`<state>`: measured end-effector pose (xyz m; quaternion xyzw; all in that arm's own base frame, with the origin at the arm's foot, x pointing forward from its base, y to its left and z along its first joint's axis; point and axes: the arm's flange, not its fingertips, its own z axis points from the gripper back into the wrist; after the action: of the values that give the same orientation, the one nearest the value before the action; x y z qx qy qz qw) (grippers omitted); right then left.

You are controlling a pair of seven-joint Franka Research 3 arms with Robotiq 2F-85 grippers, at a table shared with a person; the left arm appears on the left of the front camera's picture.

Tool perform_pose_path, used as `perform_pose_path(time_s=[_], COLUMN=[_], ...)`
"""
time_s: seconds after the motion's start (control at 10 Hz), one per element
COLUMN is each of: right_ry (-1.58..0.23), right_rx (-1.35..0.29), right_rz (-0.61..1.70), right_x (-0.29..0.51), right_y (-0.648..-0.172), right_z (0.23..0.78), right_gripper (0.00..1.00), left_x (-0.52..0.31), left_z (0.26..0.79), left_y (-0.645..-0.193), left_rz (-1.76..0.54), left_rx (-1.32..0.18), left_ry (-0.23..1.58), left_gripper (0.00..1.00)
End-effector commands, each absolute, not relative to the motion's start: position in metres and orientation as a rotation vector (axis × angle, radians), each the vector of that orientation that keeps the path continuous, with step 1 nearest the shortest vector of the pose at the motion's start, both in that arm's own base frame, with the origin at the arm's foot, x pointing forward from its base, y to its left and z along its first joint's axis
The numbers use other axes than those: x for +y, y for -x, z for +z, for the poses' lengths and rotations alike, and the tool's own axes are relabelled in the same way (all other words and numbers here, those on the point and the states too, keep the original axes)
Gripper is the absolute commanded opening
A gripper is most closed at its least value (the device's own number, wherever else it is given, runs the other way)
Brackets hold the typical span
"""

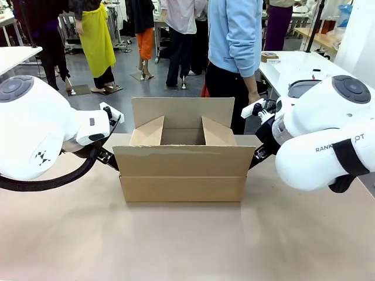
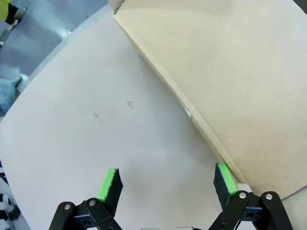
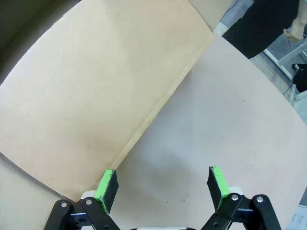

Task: Pack the gift set into the box.
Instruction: Place both hands on the side flaps of the Package Box and spread them outward.

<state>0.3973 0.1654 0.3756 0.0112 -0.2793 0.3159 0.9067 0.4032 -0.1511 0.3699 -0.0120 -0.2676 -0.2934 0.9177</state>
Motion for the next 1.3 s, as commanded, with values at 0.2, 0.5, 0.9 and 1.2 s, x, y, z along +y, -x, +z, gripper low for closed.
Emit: perform_pose_path(time_s=[0.2, 0.5, 0.9, 1.2], right_ry=[0.024, -0.318, -1.018, -1.303], right_rx=[-0.349, -0.458, -0.507, -0.644], right_rz=[0.605, 0.253, -0.134, -0.428], right_x=[0.125, 0.056, -0.077, -0.178], right_y=[-0.389, -0.374, -0.333, -0.289], right_z=[0.408, 0.486, 0.547, 0.494], right_gripper=[1.00, 1.00, 1.00, 1.00], left_x=[-0.107, -0.037, 0.092, 0.178], left_z=[0.411, 0.495, 0.537, 0.491], left_y=[-0.373, -0.329, -0.305, -0.281], left_rz=[-0.630, -0.298, -0.057, 0.228], left_rx=[-0.427, -0.503, -0.543, -0.738], left_ry=[0.055, 0.263, 1.172, 1.520], left_gripper=[1.00, 1.00, 1.00, 1.00])
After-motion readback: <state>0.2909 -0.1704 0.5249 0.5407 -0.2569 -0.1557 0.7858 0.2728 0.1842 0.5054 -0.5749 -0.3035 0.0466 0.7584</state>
